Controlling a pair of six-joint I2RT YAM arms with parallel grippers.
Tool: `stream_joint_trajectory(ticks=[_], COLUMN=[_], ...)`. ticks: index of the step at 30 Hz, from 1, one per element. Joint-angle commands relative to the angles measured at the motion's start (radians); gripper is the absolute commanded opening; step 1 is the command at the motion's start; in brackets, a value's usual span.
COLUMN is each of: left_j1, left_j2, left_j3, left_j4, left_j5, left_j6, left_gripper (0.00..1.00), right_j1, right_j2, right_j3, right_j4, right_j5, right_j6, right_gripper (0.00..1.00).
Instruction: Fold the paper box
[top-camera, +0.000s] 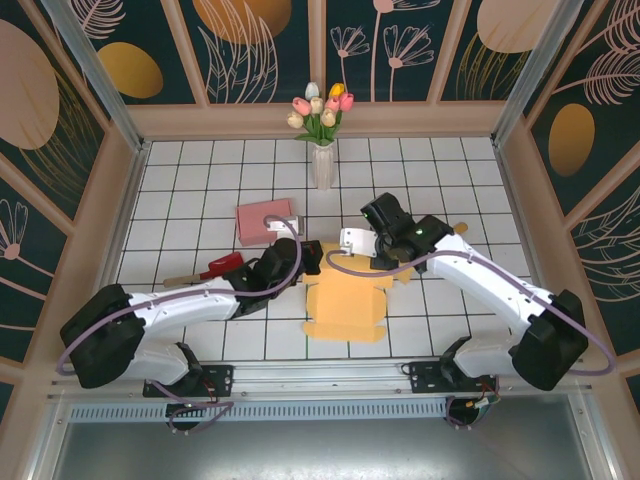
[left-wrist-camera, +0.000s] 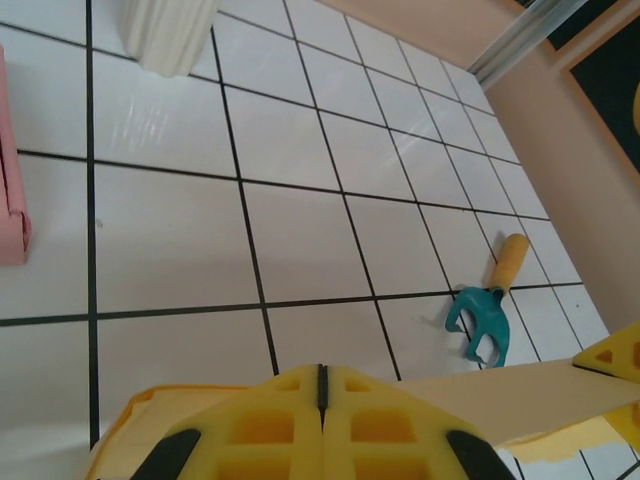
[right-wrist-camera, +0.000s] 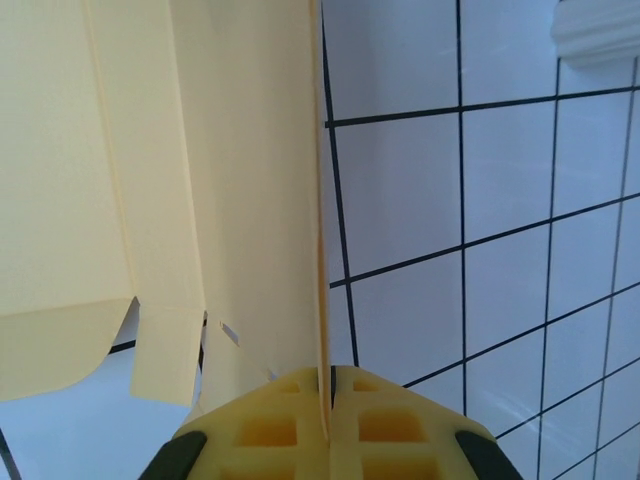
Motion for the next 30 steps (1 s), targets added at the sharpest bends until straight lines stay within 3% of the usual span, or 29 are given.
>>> stream_joint_trajectory(ticks=[1, 5, 9, 16, 23, 30], left_j1=[-0.019, -0.018, -0.005, 0.041, 0.057, 0.057], left_j2=[0.022, -0.029, -0.069, -0.131, -0.116, -0.029], left_j3=[0.039, 0.002, -0.059, -0.203, -0.242, -0.261], left_j4=[0.051, 0.005, -0.019, -0.014, -0.004, 0.131], left_j5=[0.057, -0.027, -0.032, -0.11, -0.215, -0.058], left_j6=[-0.021, 0.011, 0.049, 0.029, 0.025, 0.05], left_gripper=[0.07, 0.09, 0.1, 0.1, 0.1, 0.07], right_j1=[0.016, 0.013, 0.004, -0.002, -0.002, -0.005], right_j2=[0.015, -0.016, -0.061, -0.097, -0.108, -0.107], right_j3=[0.043, -0.019, -0.048, -0.086, -0.103, -0.089], right_j4=[0.05, 0.073, 0.094, 0.11, 0.125, 0.142], right_j5=[-0.061, -0.025, -0.036, -0.029, -0.035, -0.038], right_j6=[0.038, 0.005, -0.004, 0.004, 0.004, 0.017], right_gripper=[0.0, 0.0, 0.0, 0.0, 0.0, 0.0])
